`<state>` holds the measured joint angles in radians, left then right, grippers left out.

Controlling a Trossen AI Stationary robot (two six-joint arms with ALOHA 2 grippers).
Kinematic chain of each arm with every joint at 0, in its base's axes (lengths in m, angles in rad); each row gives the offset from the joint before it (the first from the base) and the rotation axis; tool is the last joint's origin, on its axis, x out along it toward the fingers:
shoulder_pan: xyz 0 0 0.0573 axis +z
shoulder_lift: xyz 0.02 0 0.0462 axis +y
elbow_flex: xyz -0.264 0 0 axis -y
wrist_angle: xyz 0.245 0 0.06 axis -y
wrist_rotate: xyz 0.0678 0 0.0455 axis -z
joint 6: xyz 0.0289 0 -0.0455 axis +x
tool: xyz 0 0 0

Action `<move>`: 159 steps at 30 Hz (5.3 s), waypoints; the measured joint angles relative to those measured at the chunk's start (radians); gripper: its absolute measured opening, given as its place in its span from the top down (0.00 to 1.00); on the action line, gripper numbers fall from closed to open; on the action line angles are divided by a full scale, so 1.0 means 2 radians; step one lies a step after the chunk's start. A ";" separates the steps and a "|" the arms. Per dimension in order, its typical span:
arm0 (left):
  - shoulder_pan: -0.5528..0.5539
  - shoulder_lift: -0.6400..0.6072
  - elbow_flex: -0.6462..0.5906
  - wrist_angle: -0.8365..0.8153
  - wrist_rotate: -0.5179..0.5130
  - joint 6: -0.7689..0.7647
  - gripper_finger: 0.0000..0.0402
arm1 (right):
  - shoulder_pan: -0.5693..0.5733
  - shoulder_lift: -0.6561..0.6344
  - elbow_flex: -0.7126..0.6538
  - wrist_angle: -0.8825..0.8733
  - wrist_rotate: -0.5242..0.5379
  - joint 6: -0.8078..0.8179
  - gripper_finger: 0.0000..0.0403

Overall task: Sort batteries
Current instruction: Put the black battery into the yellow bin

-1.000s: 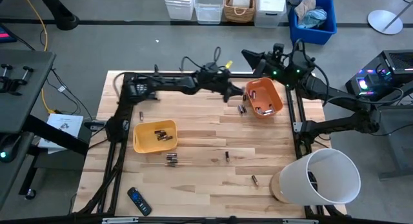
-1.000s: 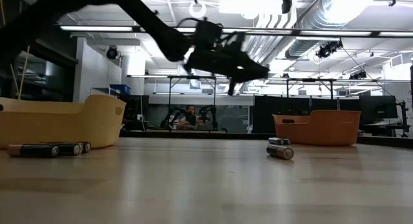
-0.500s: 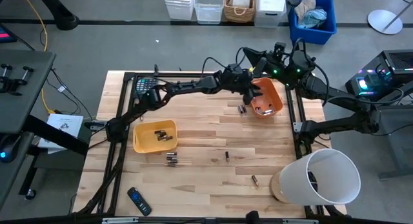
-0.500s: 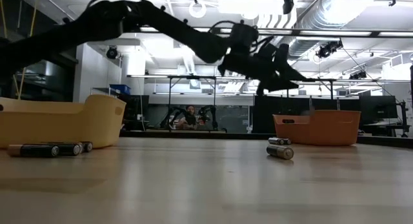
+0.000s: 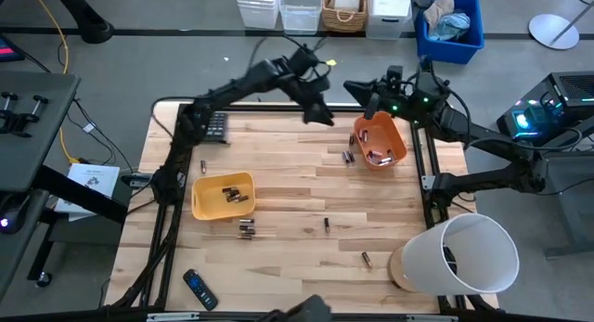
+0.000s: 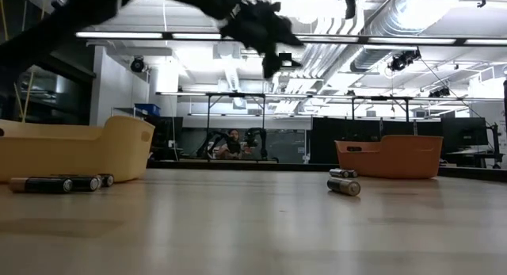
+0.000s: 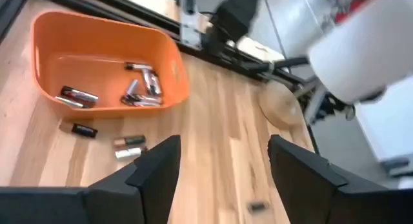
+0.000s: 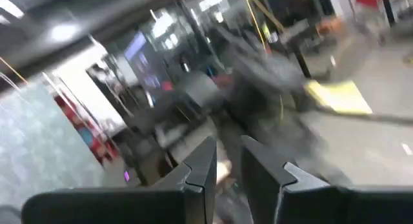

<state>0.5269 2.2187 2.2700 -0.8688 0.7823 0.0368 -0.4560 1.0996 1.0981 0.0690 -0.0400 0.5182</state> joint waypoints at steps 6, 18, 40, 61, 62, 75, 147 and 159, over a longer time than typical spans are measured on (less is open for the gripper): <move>0.002 -0.088 0.000 -0.048 0.010 0.031 0.50 | 0.000 0.009 0.000 -0.151 -0.017 0.002 0.83; 0.022 -0.285 0.000 -0.021 -0.168 0.042 0.58 | 0.143 0.107 0.000 -0.448 -0.053 -0.026 0.56; 0.110 -0.333 -0.002 -0.094 -0.152 0.063 0.63 | 0.384 0.316 0.000 -0.469 -0.234 0.217 0.54; 0.146 -0.618 -0.677 0.511 -0.123 -0.268 0.63 | 0.454 0.366 0.000 -0.424 -0.218 0.425 0.55; 0.146 -0.628 -0.684 0.518 -0.128 -0.268 0.63 | 0.454 0.367 0.000 -0.423 -0.217 0.427 0.55; 0.146 -0.681 -0.695 0.500 -0.144 -0.210 0.63 | 0.440 0.430 0.002 -0.440 -0.227 0.368 0.76; 0.122 -0.798 -0.694 0.464 -0.202 -0.280 0.63 | 0.350 0.772 0.621 -0.304 0.014 -0.222 0.55; 0.121 -0.797 -0.695 0.428 -0.202 -0.314 0.63 | 0.352 0.793 0.622 -0.298 0.044 -0.196 0.56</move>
<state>0.7696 0.6253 0.8806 -0.0132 0.3790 -0.5911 0.2486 2.6861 2.3417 -0.5274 0.0485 0.1263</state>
